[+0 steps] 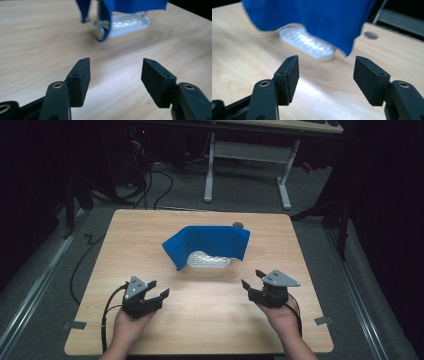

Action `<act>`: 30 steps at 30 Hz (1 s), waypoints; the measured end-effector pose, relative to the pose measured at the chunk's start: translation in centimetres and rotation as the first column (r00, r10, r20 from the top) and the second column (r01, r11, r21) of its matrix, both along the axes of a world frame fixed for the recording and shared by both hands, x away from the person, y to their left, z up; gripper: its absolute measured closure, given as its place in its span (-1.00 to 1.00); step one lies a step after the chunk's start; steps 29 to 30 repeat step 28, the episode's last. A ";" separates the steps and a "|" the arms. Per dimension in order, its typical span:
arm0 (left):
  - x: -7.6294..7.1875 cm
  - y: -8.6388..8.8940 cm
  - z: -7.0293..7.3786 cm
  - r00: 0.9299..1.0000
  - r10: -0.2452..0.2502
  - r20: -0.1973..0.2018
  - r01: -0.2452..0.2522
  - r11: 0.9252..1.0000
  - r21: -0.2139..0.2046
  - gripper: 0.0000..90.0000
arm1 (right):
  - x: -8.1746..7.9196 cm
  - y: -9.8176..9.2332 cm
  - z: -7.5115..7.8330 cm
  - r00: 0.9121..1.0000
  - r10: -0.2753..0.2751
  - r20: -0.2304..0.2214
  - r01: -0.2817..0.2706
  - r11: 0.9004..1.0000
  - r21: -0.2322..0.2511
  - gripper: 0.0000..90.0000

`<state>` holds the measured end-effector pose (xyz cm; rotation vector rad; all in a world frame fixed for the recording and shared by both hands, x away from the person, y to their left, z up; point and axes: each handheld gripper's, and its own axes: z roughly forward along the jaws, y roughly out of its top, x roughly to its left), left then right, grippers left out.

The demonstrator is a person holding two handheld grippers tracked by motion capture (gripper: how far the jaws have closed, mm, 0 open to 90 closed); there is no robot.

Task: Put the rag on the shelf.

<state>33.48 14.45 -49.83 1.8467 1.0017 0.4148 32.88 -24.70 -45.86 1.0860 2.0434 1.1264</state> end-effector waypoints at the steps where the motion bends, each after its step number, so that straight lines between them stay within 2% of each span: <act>1: -0.3 -0.5 -0.2 1.000 -0.011 -0.003 0.011 1.000 -0.003 -0.11 | -0.3 0.3 -0.4 1.000 0.008 -0.004 -0.008 1.000 0.000 -0.20; 3: -0.6 -0.9 -0.5 1.000 -0.022 -0.004 0.022 1.000 0.005 -0.16 | -0.9 1.0 -1.3 1.000 0.020 -0.014 -0.020 1.000 0.009 -0.30; 4: -1.6 -1.8 -1.3 0.999 -0.033 -0.007 0.033 0.999 0.010 -0.18 | -1.2 1.4 -1.8 1.000 0.018 -0.017 -0.018 1.000 0.007 -0.35; 5: -1.9 -2.0 -1.7 0.999 -0.041 -0.018 0.041 0.999 -0.002 -0.17 | -1.5 1.7 -2.4 1.000 0.017 -0.018 -0.017 1.000 0.006 -0.38; 6: -2.3 -2.4 -2.3 0.997 -0.063 -0.047 0.062 0.998 -0.006 -0.16 | -1.7 1.8 -2.8 1.000 0.016 -0.021 -0.015 1.000 0.006 -0.41; 8: -2.8 -3.3 -2.9 0.991 -0.113 -0.071 0.116 0.993 0.033 -0.17 | -2.5 2.1 -4.4 0.999 0.004 -0.033 -0.004 1.000 0.003 -0.45; 9: -2.8 -3.3 -2.9 0.991 -0.113 -0.071 0.116 0.993 0.033 -0.18 | -2.5 2.1 -4.4 0.999 0.004 -0.033 -0.004 1.000 0.003 -0.45; 10: -3.1 -3.7 -2.9 0.988 -0.138 -0.069 0.142 0.989 0.049 -0.18 | -2.9 1.9 -5.3 0.996 0.022 -0.086 -0.021 1.000 0.016 -0.50; 11: -3.1 -3.7 -2.9 0.988 -0.138 -0.069 0.142 0.989 0.049 -0.18 | -2.9 1.9 -5.3 0.996 0.022 -0.086 -0.021 1.000 0.016 -0.50; 12: -3.0 -3.9 -2.8 0.985 -0.158 -0.075 0.162 0.985 0.053 -0.18 | -3.0 2.0 -5.6 0.993 0.048 -0.109 -0.048 0.999 0.008 -0.54; 16: -2.6 -3.8 -2.7 0.984 -0.155 -0.082 0.159 0.986 0.046 -0.18 | -2.8 2.4 -5.8 0.990 0.088 -0.113 -0.087 0.996 0.014 -0.56; 18: -2.5 -3.8 -2.8 0.984 -0.155 -0.083 0.161 0.985 0.061 -0.18 | -2.7 2.5 -5.8 0.990 0.092 -0.104 -0.092 0.996 0.009 -0.57; 21: -2.4 -3.8 -2.9 0.985 -0.151 -0.083 0.157 0.985 0.067 -0.18 | -2.5 2.4 -6.1 0.990 0.091 -0.108 -0.091 0.996 0.005 -0.57; 23: -2.3 -3.7 -3.0 0.985 -0.148 -0.090 0.155 0.985 0.071 -0.18 | -2.2 1.9 -6.4 0.988 0.084 -0.129 -0.083 0.996 0.018 -0.57; 30: -2.2 -3.5 -3.1 0.986 -0.138 -0.093 0.146 0.986 0.075 -0.18 | -2.0 1.4 -6.5 0.988 0.076 -0.131 -0.074 0.997 0.024 -0.57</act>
